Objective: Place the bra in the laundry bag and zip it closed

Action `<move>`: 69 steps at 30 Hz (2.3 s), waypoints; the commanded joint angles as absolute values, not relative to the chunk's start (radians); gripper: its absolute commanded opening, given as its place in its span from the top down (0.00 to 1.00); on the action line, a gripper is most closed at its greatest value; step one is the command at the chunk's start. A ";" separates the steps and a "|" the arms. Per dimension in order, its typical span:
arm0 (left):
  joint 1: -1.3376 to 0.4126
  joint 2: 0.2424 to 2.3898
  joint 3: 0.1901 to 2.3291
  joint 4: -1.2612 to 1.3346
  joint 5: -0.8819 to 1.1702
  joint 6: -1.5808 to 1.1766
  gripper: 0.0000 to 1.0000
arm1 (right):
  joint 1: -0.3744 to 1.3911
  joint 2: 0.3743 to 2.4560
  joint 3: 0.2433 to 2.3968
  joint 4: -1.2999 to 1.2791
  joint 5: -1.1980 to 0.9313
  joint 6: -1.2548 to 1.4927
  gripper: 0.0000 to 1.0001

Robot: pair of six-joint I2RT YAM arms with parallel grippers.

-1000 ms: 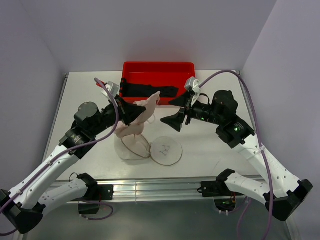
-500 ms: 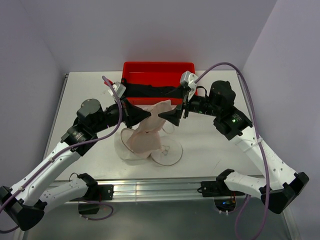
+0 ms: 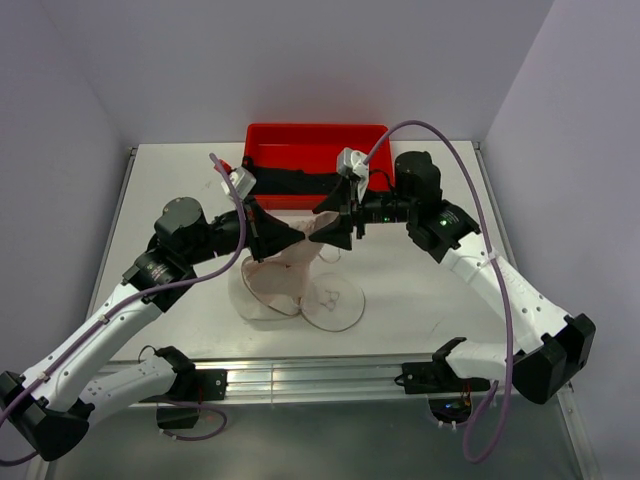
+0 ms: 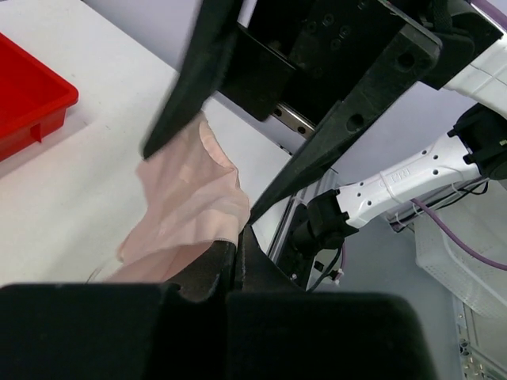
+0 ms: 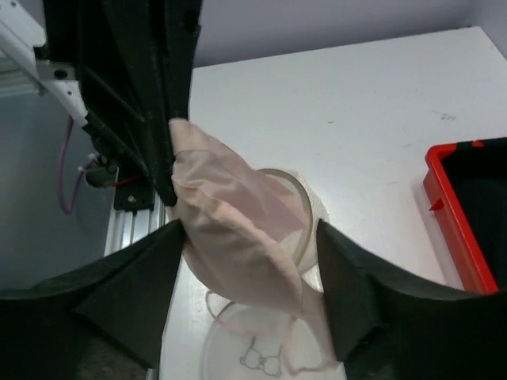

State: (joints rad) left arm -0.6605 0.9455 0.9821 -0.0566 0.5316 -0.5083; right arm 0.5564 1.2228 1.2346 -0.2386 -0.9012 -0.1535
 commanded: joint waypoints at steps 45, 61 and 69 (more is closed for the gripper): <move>-0.669 0.821 0.900 -0.155 0.542 -0.399 0.46 | 0.483 1.097 1.414 -0.201 -1.201 0.087 1.00; -0.667 0.948 0.891 -0.031 0.336 -0.750 1.00 | 0.661 1.034 1.292 -0.293 -0.624 -0.136 1.00; -0.644 1.015 0.919 -0.029 0.247 -0.776 1.00 | 0.860 1.003 1.189 -0.237 -0.361 -0.117 0.87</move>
State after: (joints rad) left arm -0.6552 1.0187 0.8688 -0.0868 0.2901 -0.7425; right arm 0.8078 1.0332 1.2438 -0.2924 -0.4744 -0.1226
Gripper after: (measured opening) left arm 0.033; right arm 0.111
